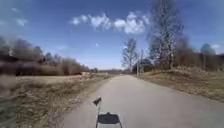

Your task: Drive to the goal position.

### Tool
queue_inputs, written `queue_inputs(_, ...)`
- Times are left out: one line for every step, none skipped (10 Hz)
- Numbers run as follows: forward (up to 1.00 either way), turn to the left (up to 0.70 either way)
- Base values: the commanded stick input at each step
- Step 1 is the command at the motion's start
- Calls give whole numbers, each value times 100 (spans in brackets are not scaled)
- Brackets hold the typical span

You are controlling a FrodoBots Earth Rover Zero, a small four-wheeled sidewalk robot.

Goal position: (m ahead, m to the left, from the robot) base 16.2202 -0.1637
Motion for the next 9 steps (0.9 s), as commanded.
queue_inputs(100,0)
queue_inputs(100,0)
queue_inputs(100,0)
queue_inputs(100,0)
queue_inputs(100,0)
queue_inputs(100,0)
queue_inputs(100,0)
queue_inputs(100,0)
queue_inputs(100,0)
